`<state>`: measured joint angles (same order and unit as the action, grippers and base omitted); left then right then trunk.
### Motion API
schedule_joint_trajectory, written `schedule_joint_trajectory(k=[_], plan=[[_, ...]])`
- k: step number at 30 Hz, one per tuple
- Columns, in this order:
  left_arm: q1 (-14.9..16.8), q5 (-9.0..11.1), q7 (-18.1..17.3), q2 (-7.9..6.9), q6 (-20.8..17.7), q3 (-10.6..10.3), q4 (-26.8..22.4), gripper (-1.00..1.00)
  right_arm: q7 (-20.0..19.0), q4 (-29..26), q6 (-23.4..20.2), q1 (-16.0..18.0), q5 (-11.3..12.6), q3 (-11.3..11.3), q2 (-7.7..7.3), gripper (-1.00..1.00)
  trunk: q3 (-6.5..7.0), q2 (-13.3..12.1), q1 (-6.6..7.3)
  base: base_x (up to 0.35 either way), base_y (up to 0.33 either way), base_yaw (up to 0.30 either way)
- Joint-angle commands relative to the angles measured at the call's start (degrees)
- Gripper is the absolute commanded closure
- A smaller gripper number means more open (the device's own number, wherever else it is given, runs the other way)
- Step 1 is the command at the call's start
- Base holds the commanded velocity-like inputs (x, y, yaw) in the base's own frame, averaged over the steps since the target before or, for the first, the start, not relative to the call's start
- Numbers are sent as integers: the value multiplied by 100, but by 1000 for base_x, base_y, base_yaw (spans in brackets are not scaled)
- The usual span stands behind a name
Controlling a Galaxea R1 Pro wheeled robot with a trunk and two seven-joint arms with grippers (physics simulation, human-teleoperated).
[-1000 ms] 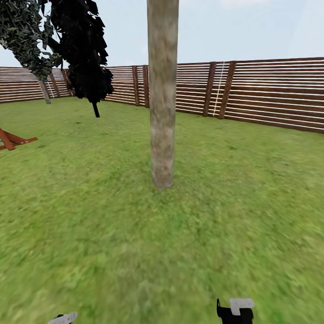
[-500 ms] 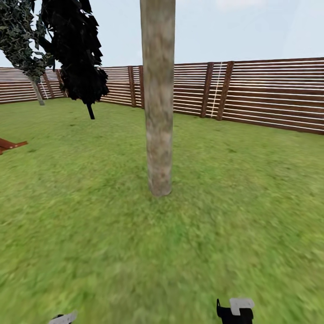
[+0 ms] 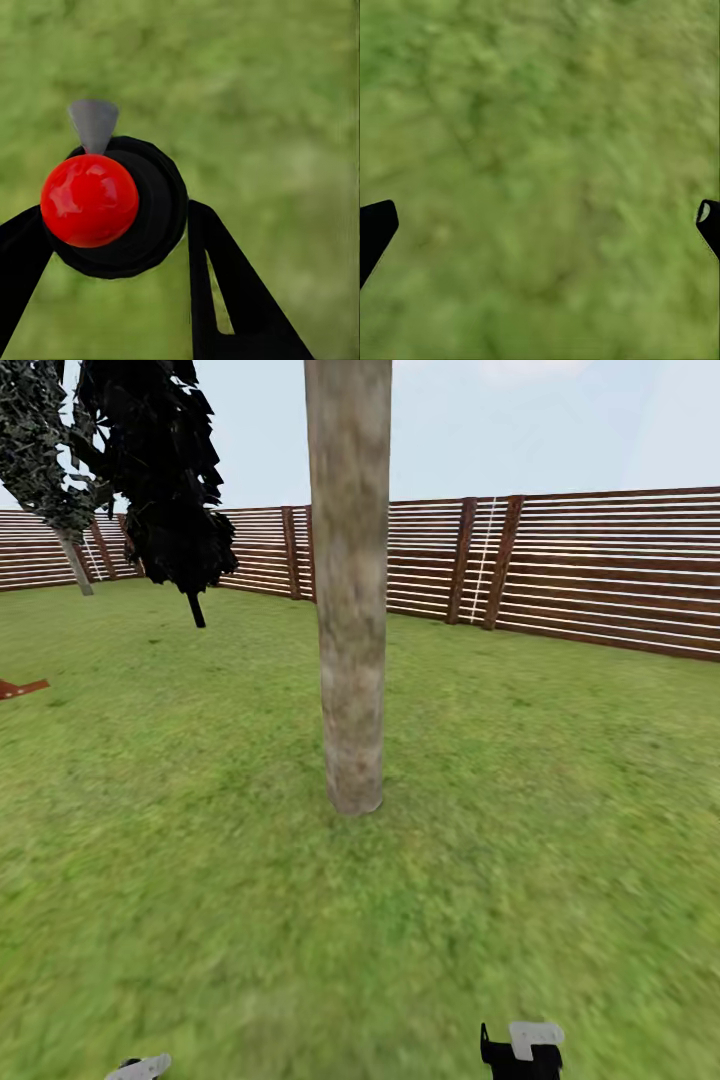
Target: In the garden, pick up the pesticide atomizer on the floor and spray pesticide onto both trees until each tree trunk is fully covered.
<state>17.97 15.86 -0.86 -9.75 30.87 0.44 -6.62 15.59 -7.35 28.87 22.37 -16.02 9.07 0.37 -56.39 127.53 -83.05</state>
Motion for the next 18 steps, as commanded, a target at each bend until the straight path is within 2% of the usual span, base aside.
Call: schedule_joint_trajectory(k=[1,7,18], plan=[[4,14,-16,-9,16,6,3,100,23,5,13,4,-58,47,1,-100,-2,2,-3,338,0,-146],[4,14,-59,-3,24,1,-5,100,23,5,13,4,-51,51,-2,-100,22,2,-3,338,-49,-211],[4,14,-22,-5,24,0,-6,100,11,6,5,4,-86,46,60,-100,27,2,-3,329,-20,-17]])
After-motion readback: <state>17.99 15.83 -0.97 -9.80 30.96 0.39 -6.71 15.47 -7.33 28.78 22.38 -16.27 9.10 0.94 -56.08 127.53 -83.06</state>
